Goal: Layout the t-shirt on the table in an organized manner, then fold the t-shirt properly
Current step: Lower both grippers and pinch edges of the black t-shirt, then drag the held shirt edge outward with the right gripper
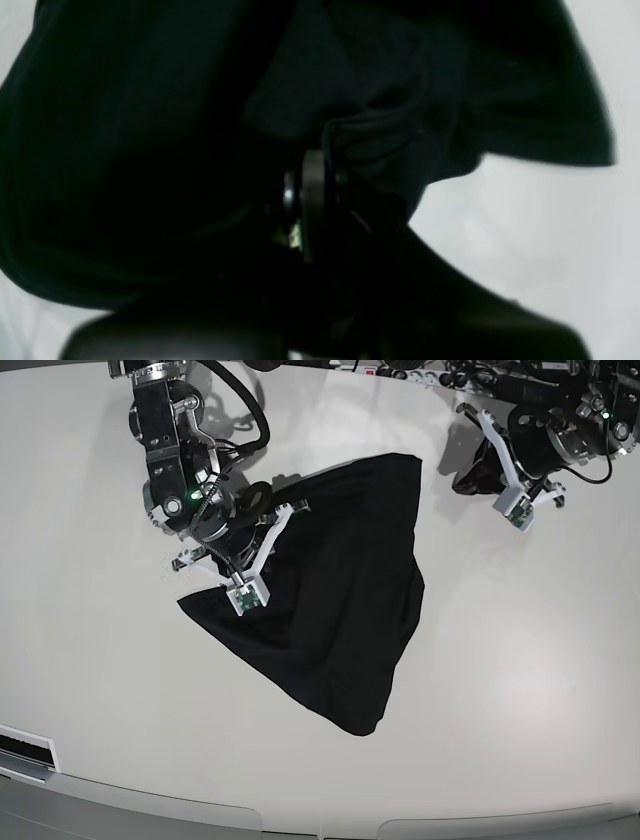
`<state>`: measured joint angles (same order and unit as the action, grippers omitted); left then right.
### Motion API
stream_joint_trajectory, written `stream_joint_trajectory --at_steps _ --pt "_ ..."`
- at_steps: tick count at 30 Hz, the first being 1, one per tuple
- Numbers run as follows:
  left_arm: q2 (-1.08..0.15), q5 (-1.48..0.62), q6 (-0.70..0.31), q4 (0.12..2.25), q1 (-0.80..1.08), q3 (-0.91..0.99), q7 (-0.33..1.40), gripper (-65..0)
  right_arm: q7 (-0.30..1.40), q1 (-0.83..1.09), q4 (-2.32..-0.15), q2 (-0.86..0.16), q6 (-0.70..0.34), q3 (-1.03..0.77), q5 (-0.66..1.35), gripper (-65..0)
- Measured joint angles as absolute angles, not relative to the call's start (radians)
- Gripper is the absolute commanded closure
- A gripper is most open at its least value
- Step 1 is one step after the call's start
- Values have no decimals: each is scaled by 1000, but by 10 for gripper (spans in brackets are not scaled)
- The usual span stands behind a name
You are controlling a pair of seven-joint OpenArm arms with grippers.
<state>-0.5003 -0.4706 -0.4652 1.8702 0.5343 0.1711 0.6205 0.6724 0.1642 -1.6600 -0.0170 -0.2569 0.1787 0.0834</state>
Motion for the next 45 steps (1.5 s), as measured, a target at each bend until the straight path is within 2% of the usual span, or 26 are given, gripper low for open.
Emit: stream_joint_trajectory --at_steps 5,10,15,22,28,31,35,37,39,41,43,45 --pt "-501 -471 -465 1870 534 171 621 0 687 157 -1999 -46 -287 178 80 0" --pt "-501 -448 -465 1870 534 171 624 0 699 216 -2275 -108 -193 162 -28 0" --pt "-501 -448 -469 1870 534 171 598 0 698 300 -2339 -112 -129 102 -46 0" --pt "-500 -448 -468 1870 534 171 598 -3 731 344 -2338 -107 95 -43 -254 0" --pt "-500 -448 -469 1870 533 171 575 -206 749 347 -2338 -107 83 -160 -250 0" --pt "-501 -448 -472 1870 521 171 577 -270 749 348 -2338 -107 82 -204 -251 0" --pt "-501 -489 -472 1870 517 171 575 -287 749 379 -2338 -108 80 -229 -211 0" --pt "-496 -527 -510 1870 503 171 580 -287 751 402 -2338 -108 10 -229 -159 0" --pt "-482 -546 -532 1870 467 171 581 -314 752 417 -2338 -107 -37 -226 -115 0" --pt "-455 -546 -482 1870 430 171 583 -350 751 430 -2338 -107 -43 -225 -99 0" --pt "-425 -542 -434 1868 389 171 597 -356 751 443 -2338 -107 -42 -226 -100 0" --pt "-388 -546 -426 1843 350 171 595 -356 749 453 -2338 -108 -42 -226 -100 0"
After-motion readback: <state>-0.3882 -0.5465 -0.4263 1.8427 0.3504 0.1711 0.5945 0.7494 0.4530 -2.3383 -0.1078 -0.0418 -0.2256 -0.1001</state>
